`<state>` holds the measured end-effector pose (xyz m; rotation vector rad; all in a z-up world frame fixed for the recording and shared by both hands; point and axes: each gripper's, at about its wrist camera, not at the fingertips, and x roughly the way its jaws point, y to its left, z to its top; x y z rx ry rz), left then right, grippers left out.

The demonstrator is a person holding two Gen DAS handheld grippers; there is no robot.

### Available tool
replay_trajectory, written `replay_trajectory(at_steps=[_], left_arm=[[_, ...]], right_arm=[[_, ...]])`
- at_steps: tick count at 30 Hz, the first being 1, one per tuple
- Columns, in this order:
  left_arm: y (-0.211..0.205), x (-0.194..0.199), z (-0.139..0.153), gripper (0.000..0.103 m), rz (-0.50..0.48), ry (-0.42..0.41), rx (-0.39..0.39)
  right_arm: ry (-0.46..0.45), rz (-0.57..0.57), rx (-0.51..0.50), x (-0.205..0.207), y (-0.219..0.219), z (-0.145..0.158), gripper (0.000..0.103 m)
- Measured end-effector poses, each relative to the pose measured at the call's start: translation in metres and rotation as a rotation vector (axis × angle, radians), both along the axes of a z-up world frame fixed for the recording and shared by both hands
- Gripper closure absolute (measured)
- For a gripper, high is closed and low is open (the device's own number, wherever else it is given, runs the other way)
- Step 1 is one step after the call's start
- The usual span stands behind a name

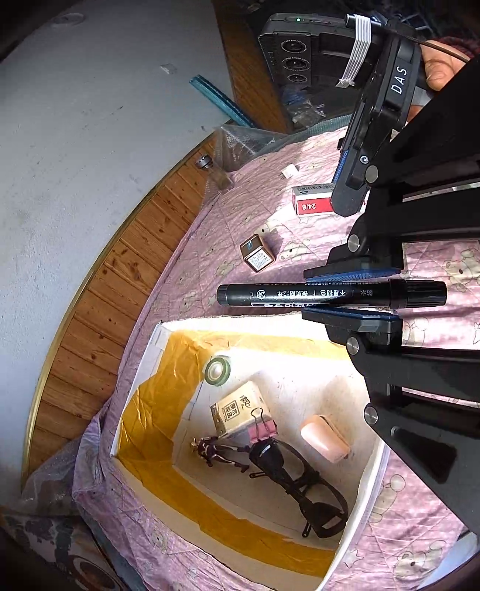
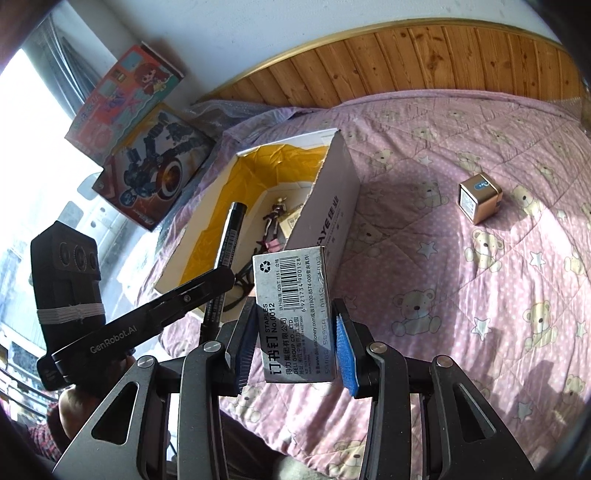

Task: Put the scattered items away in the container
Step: 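Carry the marker and staples box over the white box with both tools, then open the right tool to drop the staples box while the left tool drops the marker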

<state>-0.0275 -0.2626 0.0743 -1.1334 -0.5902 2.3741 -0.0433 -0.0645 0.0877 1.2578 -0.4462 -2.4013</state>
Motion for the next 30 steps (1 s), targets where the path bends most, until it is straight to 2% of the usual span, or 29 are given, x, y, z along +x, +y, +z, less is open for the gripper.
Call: replay_trajectory(at_steps=[16,30], left_arm=[[-0.044,-0.025,-0.010,0.089,0.080,-0.039,0.049],[-0.035,-0.057,-0.024,0.089,0.065,-0.089,0.063]], right_arm=[[0.051,0.068,0.039,-0.041,-0.043,0.026,0.062],[0.101,0.118,0.113,-0.093,-0.070,0.046,0.062]])
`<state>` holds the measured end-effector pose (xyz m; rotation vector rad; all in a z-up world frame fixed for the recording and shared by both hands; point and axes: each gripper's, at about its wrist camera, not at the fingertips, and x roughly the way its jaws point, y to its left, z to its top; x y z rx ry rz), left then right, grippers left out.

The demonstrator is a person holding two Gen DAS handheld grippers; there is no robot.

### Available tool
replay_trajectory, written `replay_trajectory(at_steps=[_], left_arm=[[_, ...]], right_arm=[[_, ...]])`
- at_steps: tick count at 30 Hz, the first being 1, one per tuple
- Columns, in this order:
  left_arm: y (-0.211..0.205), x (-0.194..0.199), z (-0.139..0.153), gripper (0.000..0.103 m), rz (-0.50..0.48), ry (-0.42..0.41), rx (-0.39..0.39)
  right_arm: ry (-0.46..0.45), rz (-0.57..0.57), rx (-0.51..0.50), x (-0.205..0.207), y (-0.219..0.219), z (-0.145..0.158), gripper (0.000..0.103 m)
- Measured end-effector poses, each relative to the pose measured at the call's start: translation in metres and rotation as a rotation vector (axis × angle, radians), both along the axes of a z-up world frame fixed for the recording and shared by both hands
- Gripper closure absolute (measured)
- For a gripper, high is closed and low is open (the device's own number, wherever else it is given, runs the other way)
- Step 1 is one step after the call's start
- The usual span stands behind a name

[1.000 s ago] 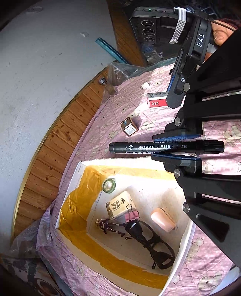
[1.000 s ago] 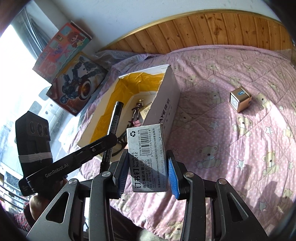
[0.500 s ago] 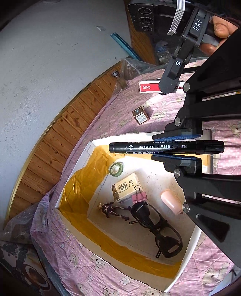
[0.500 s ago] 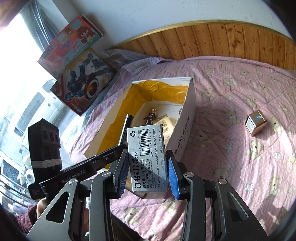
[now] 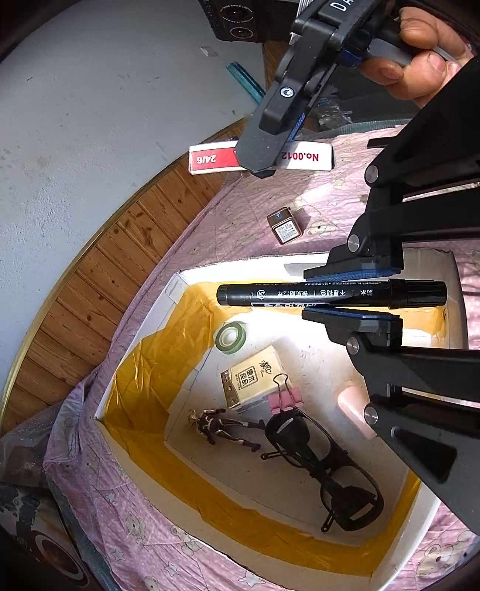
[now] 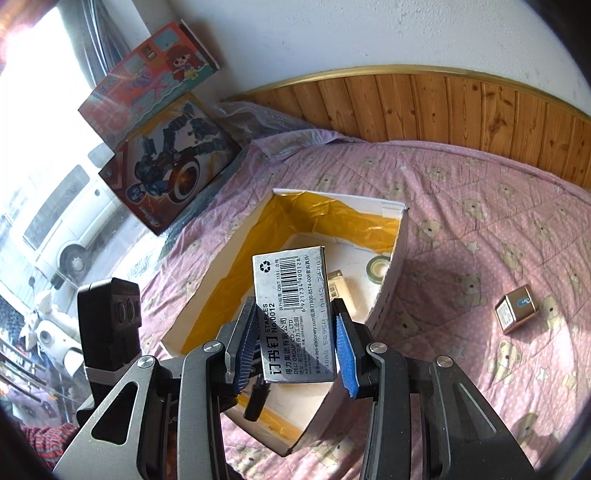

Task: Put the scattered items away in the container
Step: 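Open the right tool to drop the staples box while the left tool drops the marker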

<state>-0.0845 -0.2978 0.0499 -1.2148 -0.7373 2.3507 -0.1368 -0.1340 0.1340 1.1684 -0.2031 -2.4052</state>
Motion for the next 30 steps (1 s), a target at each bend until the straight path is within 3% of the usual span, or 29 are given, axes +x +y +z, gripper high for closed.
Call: replay_trajectory(at_steps=[21,30], left_arm=[[0.017,-0.028,-0.038,0.089,-0.023,-0.125,-0.018],[0.019,-0.034,-0.043,0.089,-0.018,-0.165,-0.028]], right_arm=[[-0.070,0.091,0.144,-0.099,-0.033,-0.031,0.062],[-0.097,0.149,0.285,-0.130,-0.056,-0.055,0.062]])
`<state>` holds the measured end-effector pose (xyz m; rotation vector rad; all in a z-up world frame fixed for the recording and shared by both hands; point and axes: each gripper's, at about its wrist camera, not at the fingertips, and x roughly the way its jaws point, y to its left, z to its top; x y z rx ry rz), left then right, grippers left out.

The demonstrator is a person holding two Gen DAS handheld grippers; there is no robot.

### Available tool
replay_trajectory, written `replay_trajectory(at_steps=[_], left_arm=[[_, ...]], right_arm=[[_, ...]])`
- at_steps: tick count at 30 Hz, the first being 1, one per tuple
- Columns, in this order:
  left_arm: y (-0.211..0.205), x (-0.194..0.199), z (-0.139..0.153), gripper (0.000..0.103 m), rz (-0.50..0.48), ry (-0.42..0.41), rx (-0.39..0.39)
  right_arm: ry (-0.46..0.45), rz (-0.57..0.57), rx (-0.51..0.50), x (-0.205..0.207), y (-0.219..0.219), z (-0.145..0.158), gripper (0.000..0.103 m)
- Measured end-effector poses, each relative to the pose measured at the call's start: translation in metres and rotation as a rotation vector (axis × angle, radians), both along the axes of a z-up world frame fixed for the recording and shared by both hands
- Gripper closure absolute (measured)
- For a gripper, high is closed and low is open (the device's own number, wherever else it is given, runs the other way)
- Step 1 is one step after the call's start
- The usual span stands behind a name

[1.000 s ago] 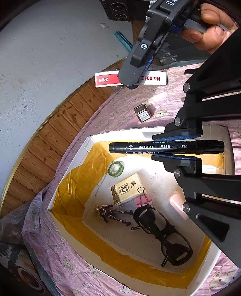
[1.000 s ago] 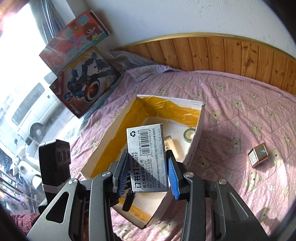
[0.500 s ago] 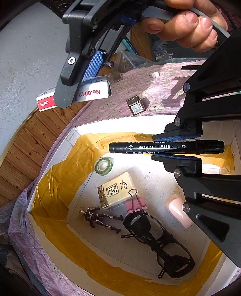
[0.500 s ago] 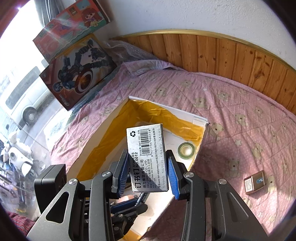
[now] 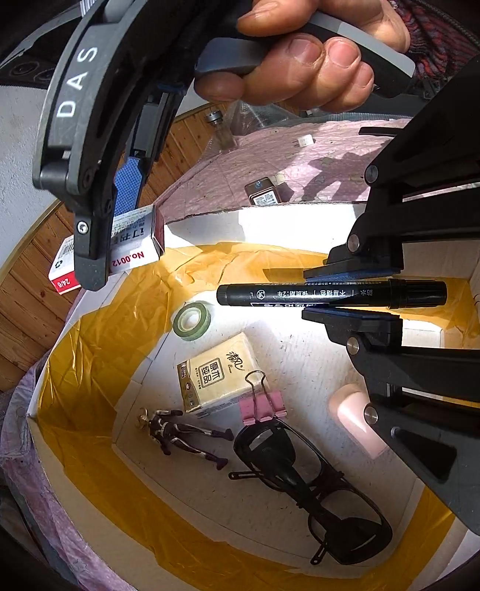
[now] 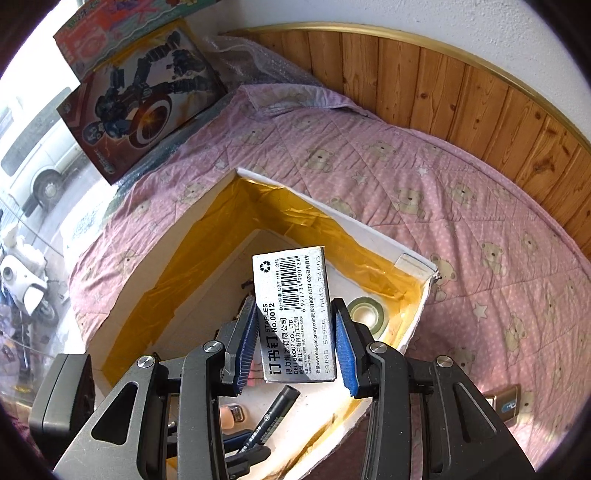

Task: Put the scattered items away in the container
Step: 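Open the right tool to drop the staples box while the left tool drops the marker, then lift both open tools away from the white box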

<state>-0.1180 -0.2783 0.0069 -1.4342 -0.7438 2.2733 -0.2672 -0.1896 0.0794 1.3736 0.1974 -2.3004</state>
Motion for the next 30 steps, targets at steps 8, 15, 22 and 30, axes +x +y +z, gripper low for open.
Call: replay_trajectory(at_steps=[8,15,22,30], left_arm=[[-0.007,-0.004,-0.001,0.089,0.014,-0.019,0.006],[-0.013,-0.004,-0.004,0.071,0.017,-0.039,0.054],[-0.019,0.001,-0.003,0.071,0.020,-0.033,0.073],[-0.011,0.005,0.007,0.071,0.009,-0.013,0.068]], right_arm=[[-0.003,0.024,0.097,-0.020,-0.016,-0.018,0.062],[-0.015,-0.022,0.141,-0.031,-0.009,-0.037,0.050],[-0.032,-0.078,0.088,-0.023,0.008,-0.034,0.050],[-0.028,-0.110,0.011,0.003,0.020,-0.021,0.050]])
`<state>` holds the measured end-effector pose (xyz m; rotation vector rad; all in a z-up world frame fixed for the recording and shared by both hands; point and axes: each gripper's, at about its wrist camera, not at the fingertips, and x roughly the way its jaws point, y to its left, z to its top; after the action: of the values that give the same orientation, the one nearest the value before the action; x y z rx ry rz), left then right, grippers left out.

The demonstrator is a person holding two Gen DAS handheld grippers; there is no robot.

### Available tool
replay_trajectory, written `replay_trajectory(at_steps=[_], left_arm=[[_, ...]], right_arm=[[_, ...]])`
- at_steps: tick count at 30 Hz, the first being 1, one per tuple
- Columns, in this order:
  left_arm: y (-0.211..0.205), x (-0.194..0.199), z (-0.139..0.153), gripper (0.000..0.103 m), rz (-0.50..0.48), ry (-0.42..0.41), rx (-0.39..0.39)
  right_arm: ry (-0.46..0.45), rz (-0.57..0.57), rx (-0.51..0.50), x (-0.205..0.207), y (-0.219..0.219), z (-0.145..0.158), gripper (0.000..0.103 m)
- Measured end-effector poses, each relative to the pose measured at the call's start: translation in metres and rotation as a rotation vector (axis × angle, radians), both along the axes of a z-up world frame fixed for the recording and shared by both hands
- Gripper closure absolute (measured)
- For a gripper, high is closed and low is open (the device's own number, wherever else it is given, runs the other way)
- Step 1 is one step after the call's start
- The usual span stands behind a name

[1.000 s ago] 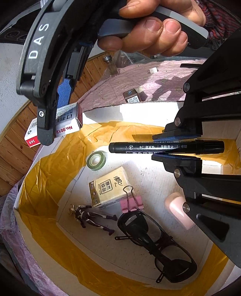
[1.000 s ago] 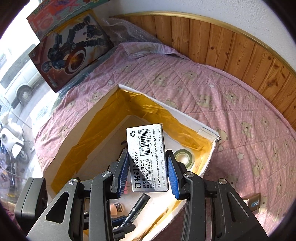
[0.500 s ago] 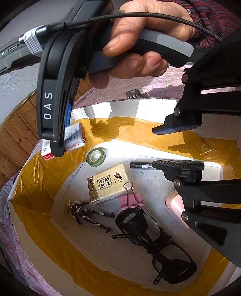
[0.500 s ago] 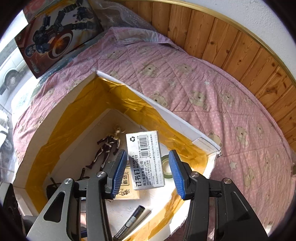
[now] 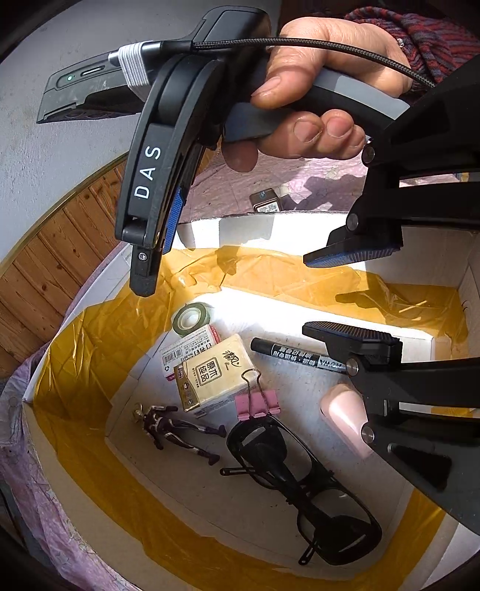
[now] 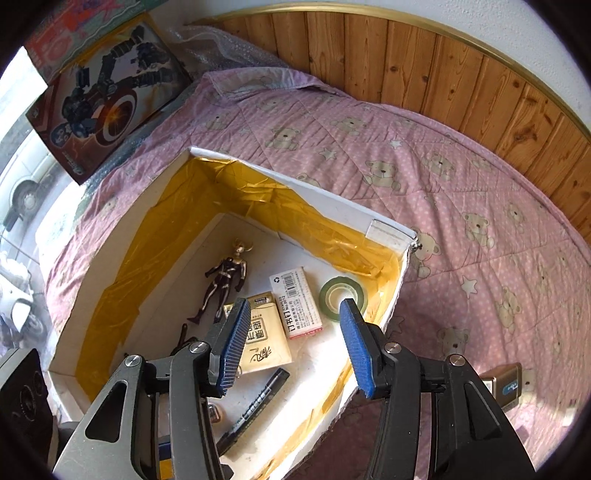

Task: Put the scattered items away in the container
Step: 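Lift both open tools away from the white box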

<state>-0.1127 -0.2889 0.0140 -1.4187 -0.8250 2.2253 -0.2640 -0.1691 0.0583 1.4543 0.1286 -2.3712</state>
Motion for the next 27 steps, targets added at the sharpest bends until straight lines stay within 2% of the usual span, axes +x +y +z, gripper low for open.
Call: replay_trajectory(at_steps=[12,27], left_arm=[[0.000,0.018,0.016,0.071,0.010,0.039,-0.034],[0.028,0.048,0.040,0.071,-0.039,0.098,-0.116]], right_arm=[[0.047,-0.083,-0.210,0.066,0.035,0.027,0.050],[0.039,-0.252,-0.437,0.144,0.101,0.016,0.050]])
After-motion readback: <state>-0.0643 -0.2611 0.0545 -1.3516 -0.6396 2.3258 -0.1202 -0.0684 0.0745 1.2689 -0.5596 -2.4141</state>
